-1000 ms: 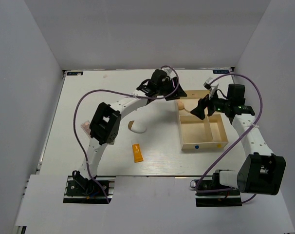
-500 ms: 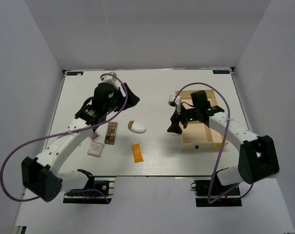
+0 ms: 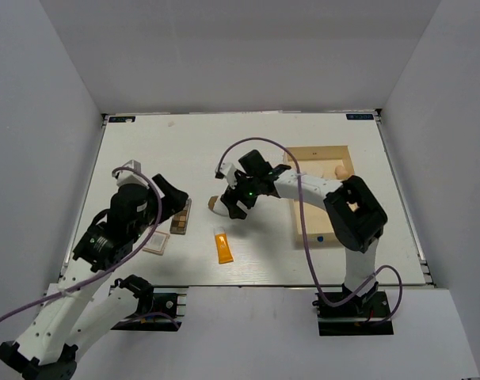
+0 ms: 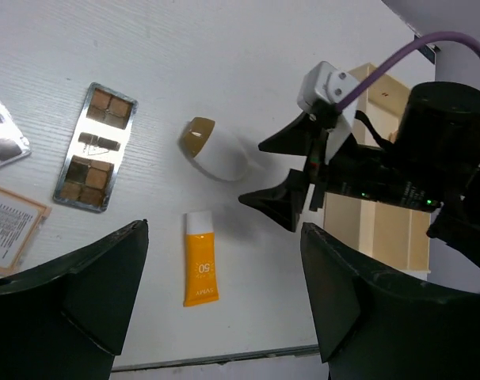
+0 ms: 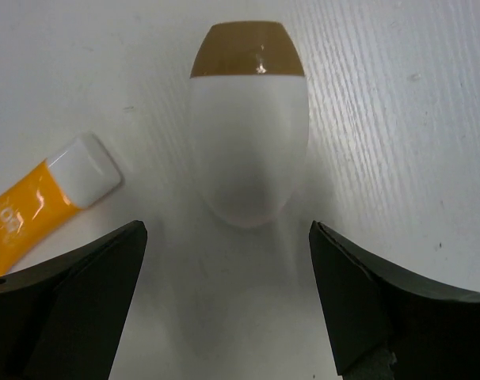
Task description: Organize the makeup
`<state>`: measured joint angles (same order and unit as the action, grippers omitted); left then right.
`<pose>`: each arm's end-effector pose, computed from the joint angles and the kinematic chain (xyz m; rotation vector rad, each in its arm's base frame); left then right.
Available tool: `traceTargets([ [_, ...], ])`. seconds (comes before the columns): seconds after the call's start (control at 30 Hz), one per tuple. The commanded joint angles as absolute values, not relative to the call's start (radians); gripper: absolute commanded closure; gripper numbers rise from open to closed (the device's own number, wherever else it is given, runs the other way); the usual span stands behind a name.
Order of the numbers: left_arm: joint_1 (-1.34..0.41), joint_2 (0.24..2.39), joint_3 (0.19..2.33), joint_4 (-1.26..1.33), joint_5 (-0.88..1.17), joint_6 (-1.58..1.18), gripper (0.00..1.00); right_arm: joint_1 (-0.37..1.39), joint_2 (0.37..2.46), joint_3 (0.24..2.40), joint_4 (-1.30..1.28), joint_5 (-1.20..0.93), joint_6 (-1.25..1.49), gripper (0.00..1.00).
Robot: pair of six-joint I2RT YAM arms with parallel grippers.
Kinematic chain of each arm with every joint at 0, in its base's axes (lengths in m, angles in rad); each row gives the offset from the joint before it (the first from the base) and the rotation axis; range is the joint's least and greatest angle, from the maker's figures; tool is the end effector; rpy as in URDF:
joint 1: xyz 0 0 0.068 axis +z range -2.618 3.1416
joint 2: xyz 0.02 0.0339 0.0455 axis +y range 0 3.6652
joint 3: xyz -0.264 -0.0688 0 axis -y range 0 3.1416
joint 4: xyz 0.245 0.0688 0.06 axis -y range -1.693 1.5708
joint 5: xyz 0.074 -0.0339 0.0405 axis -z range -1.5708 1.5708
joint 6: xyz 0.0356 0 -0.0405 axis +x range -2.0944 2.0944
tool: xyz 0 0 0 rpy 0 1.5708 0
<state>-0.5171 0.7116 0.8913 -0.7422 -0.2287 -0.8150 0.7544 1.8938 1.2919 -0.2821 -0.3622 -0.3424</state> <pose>0.1277 -0.0633 0.3308 -0.4562 2.1172 -0.5416 0.2885 0.2884 0.1916 -1.4266 2.0248 0.6238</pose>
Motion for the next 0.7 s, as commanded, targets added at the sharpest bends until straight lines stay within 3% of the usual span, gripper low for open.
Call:
traceTargets([
  [0.0, -0.520, 0.686, 0.876, -0.845, -0.281, -0.864, 0.13, 0.788, 1.968, 1.380, -0.291, -0.301, -0.311, 0.11],
  [0.47, -0.520, 0.626, 0.884, -0.916, -0.311, -0.891, 0.12, 0.885, 2.134, 1.522, -0.285, -0.175, -0.339, 0.14],
  [0.67, -0.520, 0.617, 0.824, -0.858, -0.235, -0.916, 0.21, 0.876, 2.092, 1.473, -0.278, -0.179, -0.370, 0.55],
])
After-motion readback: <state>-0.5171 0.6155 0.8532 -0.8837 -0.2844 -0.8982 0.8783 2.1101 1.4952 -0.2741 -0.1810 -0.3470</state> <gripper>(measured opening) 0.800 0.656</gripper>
